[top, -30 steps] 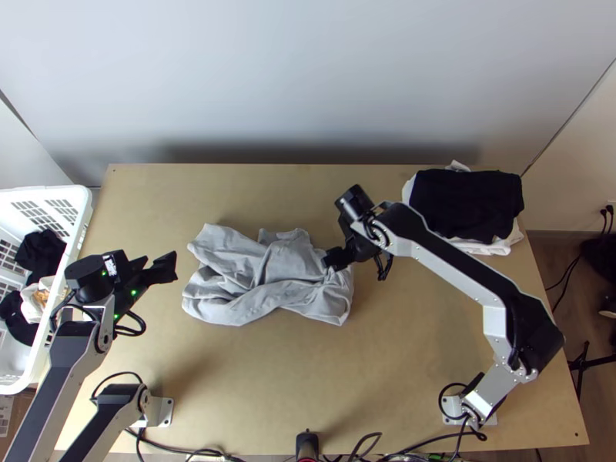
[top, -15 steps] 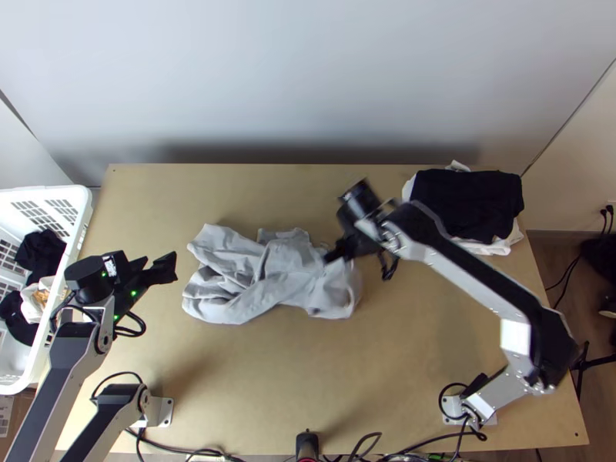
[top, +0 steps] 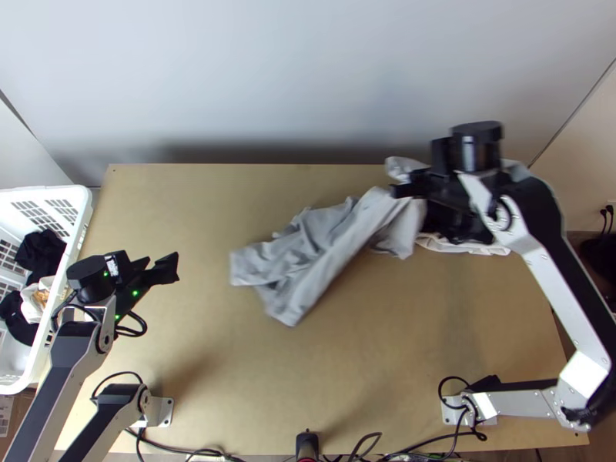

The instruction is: Fold the t-shirt

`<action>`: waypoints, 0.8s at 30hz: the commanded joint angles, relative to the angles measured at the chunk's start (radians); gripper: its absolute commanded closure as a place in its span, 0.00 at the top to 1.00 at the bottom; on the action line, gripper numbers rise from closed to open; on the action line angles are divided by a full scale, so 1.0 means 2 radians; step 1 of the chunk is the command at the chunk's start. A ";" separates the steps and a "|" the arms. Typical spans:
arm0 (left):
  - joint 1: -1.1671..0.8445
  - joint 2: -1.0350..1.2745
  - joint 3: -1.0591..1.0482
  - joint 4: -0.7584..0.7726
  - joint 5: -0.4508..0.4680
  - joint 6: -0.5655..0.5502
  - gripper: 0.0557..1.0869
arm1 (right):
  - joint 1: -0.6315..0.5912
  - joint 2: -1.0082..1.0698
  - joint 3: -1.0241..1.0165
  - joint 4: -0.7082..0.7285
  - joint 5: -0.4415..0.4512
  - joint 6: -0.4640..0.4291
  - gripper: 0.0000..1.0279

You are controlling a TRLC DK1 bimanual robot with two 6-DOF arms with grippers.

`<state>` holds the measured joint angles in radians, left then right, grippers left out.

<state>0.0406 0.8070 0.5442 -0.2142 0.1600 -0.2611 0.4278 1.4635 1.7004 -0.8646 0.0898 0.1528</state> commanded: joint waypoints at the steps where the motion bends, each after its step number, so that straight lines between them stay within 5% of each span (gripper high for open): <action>1: -0.010 0.003 -0.002 0.001 0.000 -0.003 0.95 | -0.047 -0.027 -0.024 -0.055 0.007 -0.014 0.03; 4: -0.015 0.003 -0.001 0.001 0.000 -0.003 0.95 | -0.061 -0.011 -0.057 -0.111 0.006 -0.003 0.04; 8: -0.018 0.002 -0.003 0.000 0.001 -0.003 0.95 | -0.074 -0.025 -0.122 -0.123 -0.004 0.023 0.48; 13: -0.066 -0.011 -0.022 -0.006 0.001 -0.007 0.95 | -0.076 -0.031 -0.116 -0.128 -0.007 0.016 0.86; 24: -0.107 0.031 -0.040 0.000 0.001 -0.029 0.95 | 0.005 0.136 0.020 -0.185 -0.058 -0.040 0.90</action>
<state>-0.1329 0.8299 0.4808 -0.2180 0.1638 -0.3004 0.3607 1.5360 1.5944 -1.1492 0.0460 0.1127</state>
